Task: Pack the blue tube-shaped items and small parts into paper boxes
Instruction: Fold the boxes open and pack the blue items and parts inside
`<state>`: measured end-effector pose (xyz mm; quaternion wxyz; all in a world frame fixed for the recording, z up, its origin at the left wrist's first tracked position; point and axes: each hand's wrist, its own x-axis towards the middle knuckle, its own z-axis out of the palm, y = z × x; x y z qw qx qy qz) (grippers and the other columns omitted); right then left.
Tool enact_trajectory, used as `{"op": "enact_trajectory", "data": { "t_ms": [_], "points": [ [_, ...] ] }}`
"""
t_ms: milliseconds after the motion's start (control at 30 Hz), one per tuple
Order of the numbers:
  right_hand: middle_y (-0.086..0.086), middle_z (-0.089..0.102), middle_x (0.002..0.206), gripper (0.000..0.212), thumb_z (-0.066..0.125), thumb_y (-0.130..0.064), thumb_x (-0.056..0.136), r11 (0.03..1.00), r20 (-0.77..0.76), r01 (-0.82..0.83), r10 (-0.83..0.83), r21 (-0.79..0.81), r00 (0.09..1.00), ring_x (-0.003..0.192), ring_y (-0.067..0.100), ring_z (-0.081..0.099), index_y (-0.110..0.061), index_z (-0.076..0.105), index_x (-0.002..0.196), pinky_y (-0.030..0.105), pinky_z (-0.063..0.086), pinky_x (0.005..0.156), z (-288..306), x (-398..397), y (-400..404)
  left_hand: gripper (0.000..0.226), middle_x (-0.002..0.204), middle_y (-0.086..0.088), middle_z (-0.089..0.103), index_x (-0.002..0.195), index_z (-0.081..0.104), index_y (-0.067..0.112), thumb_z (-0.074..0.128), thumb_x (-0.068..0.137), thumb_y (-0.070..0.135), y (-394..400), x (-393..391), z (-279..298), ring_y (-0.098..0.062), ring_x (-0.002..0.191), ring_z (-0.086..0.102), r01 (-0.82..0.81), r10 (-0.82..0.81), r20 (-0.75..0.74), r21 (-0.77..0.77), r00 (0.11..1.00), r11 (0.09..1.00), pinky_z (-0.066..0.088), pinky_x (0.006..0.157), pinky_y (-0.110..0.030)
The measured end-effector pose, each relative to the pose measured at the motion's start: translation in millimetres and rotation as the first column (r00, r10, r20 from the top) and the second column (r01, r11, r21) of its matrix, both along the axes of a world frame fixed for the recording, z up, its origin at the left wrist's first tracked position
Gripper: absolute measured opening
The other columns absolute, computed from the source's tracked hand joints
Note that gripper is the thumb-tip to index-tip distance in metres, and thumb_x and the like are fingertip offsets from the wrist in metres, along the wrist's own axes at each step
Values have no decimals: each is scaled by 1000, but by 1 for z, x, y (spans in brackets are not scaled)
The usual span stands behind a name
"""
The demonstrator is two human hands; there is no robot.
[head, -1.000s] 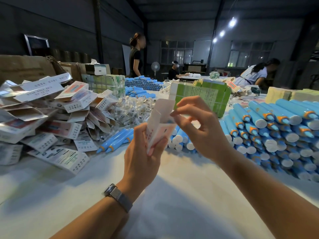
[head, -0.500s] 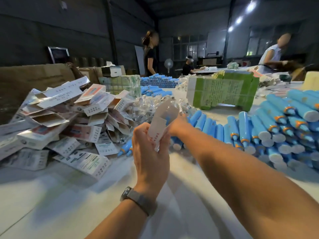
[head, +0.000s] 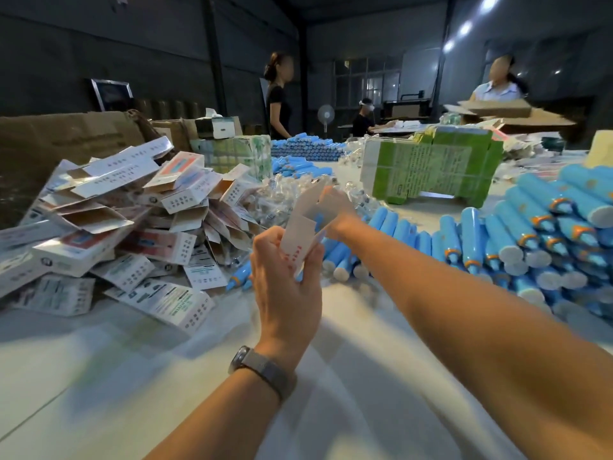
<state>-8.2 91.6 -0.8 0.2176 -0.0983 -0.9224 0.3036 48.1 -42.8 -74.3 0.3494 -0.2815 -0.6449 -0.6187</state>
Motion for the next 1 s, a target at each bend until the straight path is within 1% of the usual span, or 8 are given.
{"op": "enact_trajectory", "data": {
  "t_ms": [100,200,300,500,600,733,833,1000],
  "points": [
    [-6,64,86,17,57,-10,95,991,-323,-52,10,-120,946,77,8,55,-8,69,108,22,42,73,20,29,4,41,101,-6,51,103,29,47,65,89,34,1,6,0,-34,90,53,26,-26,19,-1,999,1000,47,72,-57],
    [-8,57,82,15,61,-18,97,958,-506,-154,10,-244,862,60,-5,53,-7,70,100,17,42,60,37,80,7,41,98,-7,53,101,27,48,64,88,36,3,15,1,-30,84,54,75,-75,22,-4,997,997,46,64,-44],
    [7,55,78,14,59,-10,97,916,-623,-270,29,-296,781,60,16,49,-14,69,106,29,37,55,50,140,7,41,92,9,51,97,29,52,65,88,35,8,30,5,-19,80,55,151,-151,-6,3,988,988,44,64,-26],
    [-5,59,68,36,68,2,85,895,-838,-438,172,-87,517,62,22,52,-19,48,106,28,45,54,64,235,2,47,85,31,46,95,29,54,70,86,34,19,61,6,0,72,48,265,-268,-60,-56,962,963,39,64,-10],
    [3,62,71,37,74,-3,81,900,-789,-434,290,33,542,64,22,62,-18,48,102,26,50,57,62,251,-5,49,84,24,48,90,27,47,71,84,29,20,69,7,-3,72,51,276,-281,-89,-65,956,959,43,62,-15],
    [13,61,75,31,79,-9,78,933,-755,-349,290,86,588,69,38,62,-18,55,96,47,53,57,50,249,-16,50,97,31,55,94,29,56,69,83,29,17,70,8,0,82,57,287,-292,-58,-92,955,954,43,63,-11],
    [1,65,73,29,79,-18,77,959,-717,-253,264,126,645,67,27,65,-26,57,93,44,53,58,41,244,-18,48,98,40,55,96,31,52,70,81,28,15,69,10,10,81,56,282,-288,-35,-117,957,952,41,63,-5],
    [-4,67,78,25,79,-27,80,972,-744,-73,218,223,632,66,15,65,-23,59,95,36,51,54,44,242,-6,50,94,32,56,99,33,63,71,79,38,13,67,11,-1,76,55,267,-271,-15,-126,962,955,41,57,-10]
  ]
}}
